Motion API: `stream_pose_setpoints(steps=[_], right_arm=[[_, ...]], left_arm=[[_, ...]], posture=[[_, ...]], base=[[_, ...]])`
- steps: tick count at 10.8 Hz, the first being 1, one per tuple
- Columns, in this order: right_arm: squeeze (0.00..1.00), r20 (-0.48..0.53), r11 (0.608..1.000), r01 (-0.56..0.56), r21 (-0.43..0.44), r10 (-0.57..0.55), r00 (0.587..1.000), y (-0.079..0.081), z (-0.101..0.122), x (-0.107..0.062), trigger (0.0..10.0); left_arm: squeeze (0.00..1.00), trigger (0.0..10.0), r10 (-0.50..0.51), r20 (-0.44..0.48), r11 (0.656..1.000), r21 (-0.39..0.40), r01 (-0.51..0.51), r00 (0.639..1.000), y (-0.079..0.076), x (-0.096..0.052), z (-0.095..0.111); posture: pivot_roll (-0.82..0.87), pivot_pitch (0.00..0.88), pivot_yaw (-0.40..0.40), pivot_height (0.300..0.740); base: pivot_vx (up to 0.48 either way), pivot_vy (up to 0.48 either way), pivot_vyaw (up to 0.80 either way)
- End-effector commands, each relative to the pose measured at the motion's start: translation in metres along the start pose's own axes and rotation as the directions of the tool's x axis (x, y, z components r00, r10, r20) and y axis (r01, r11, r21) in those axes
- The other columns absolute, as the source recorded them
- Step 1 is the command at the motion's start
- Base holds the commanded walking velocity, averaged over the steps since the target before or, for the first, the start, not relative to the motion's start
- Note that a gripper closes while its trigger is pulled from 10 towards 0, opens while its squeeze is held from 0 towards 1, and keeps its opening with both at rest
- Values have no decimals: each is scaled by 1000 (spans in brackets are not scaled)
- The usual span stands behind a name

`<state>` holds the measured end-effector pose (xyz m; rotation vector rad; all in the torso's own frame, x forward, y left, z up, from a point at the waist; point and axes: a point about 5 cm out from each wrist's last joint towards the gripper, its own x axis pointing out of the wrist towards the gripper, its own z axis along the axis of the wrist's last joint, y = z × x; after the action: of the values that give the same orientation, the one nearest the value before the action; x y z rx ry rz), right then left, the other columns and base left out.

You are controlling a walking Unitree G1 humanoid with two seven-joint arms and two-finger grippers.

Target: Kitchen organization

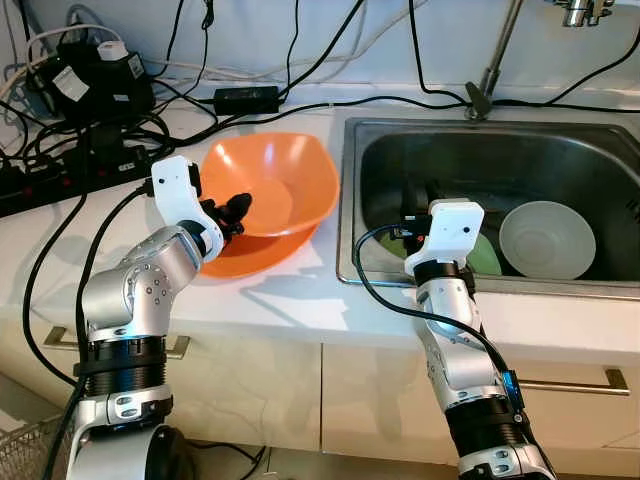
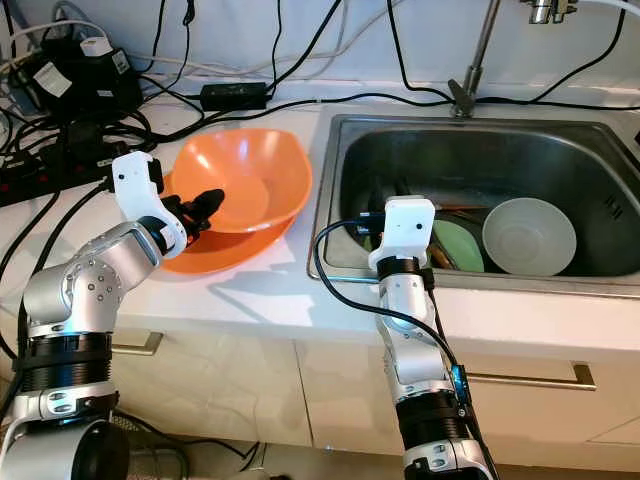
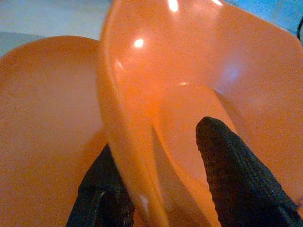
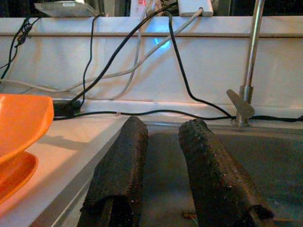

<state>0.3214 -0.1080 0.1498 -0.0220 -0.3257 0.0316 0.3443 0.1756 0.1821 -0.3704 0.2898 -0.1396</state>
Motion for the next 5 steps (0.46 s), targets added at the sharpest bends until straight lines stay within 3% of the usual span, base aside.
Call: stream_pose_setpoints(steps=[1,5], right_arm=[[0,-7,1000,-6,-3,6,1000,2,1,2,10000],[0,-13,1000,-10,0,10,1000,4,0,3,10000]], left_arm=[[0,0,10,23,1000,-9,-9,1000,1,-3,3],[0,0,7,81,999,-46,-3,997,-4,-2,6]], posture=[[105,0,63,740],[107,0,61,740]], base=[[0,0,0],[0,0,0]])
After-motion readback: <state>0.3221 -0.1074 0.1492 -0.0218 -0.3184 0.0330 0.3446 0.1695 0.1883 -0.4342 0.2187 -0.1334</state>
